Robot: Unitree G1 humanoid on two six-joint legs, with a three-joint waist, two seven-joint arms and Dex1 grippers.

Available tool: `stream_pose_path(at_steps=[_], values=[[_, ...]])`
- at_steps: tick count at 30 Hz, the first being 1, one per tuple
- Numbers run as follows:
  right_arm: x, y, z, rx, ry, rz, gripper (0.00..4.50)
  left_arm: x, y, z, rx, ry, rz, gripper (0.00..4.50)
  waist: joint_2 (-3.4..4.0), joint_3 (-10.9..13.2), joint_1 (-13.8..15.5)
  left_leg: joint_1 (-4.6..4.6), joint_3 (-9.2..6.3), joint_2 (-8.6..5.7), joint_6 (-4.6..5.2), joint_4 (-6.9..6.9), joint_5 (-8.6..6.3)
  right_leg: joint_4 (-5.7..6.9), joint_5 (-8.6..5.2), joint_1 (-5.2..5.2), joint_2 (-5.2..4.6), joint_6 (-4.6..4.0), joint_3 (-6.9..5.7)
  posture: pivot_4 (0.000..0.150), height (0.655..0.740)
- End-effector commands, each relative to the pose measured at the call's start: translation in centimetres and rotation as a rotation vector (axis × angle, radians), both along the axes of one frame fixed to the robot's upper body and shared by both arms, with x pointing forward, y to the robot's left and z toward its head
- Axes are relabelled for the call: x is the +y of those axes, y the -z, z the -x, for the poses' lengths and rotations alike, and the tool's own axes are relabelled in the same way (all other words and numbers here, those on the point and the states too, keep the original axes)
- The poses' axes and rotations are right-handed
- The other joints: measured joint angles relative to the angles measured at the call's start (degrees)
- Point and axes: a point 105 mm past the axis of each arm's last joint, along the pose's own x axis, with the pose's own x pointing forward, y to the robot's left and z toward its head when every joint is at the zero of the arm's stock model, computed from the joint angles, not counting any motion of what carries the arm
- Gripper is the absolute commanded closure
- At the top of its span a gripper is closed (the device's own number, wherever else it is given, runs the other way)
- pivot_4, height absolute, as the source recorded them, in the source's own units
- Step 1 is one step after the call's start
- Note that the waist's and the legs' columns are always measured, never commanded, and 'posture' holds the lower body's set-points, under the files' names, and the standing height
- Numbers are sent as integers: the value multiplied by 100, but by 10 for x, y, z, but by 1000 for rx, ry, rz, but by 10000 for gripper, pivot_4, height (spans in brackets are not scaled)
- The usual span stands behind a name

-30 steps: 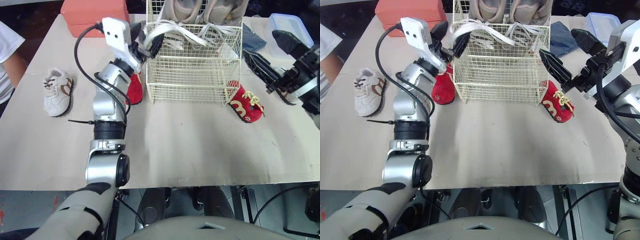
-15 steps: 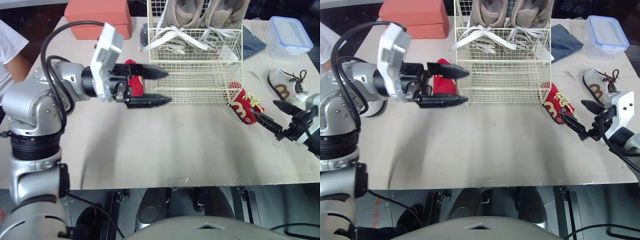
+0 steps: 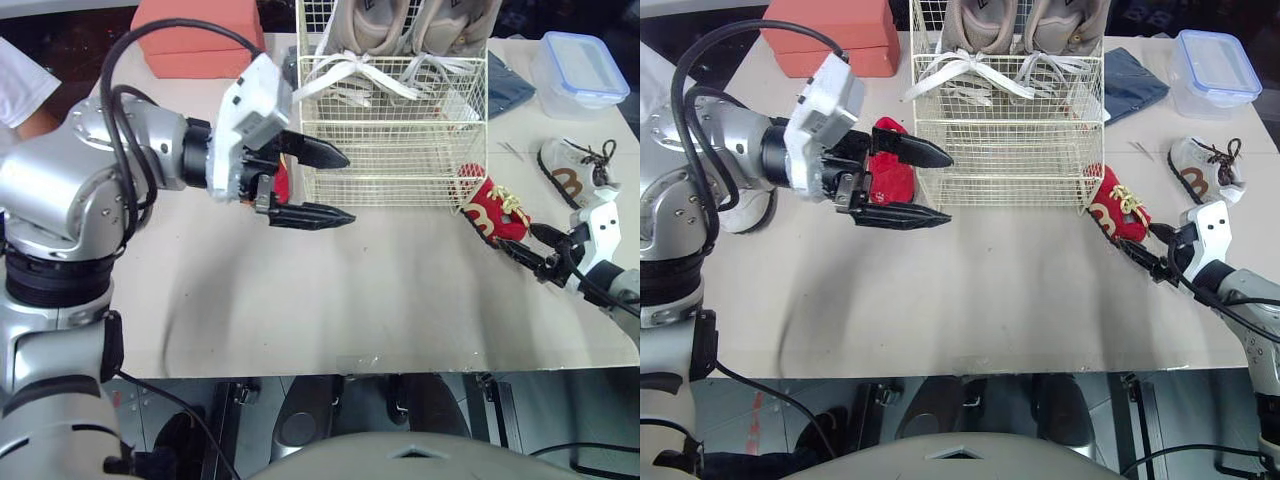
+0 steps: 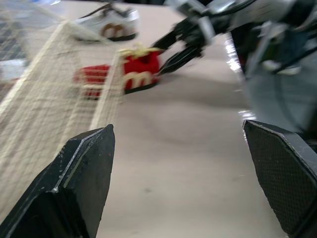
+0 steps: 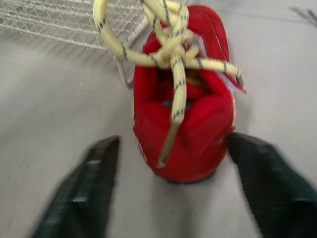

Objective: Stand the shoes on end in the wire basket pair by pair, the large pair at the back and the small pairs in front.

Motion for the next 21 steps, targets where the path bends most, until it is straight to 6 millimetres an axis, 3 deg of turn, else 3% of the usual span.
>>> stream_pose_path(at_steps=[1, 4, 10, 15, 18, 21], values=[[-2, -13, -1, -60, -6, 5, 31821, -4, -11, 0, -93, -3, -7, 0, 0, 0, 0, 0, 0, 0, 0, 0, 0, 0, 0, 0, 0, 0, 0, 1500, 7400], [-5, -15, 1, -70, 3, 13, 44838, -7, -13, 0, -94, 4, -1, 0, 0, 0, 1, 0, 0, 0, 0, 0, 0, 1, 0, 0, 0, 0, 1, 1500, 7400], [-15, -33, 7, -142, 39, 52, 44838, -9, -14, 3, -93, 31, -1, 0, 4, 2, 7, -2, 0, 0, 0, 0, 0, 0, 0, -1, -1, 0, 6, 1500, 7400], [-36, -97, 26, -387, 53, 276, 44838, -11, -23, 5, -75, 75, 62, 0, 20, 8, 16, -3, 0, -3, 1, 1, -1, 0, 0, -2, -2, 1, 2, 1500, 7400], [-21, -148, 51, -549, -121, 379, 44838, -7, -32, 7, -49, 124, 101, 0, 33, 10, -2, -3, 2, -2, 1, 1, 0, 1, 0, -3, -1, 2, 1, 1500, 7400], [-4, -167, 64, -597, -285, 501, 44838, -1, -41, 5, -18, 160, 134, 0, 30, 7, -27, 4, 3, 5, 1, -2, 0, 0, 0, -2, 5, 1, -1, 1500, 7400]])
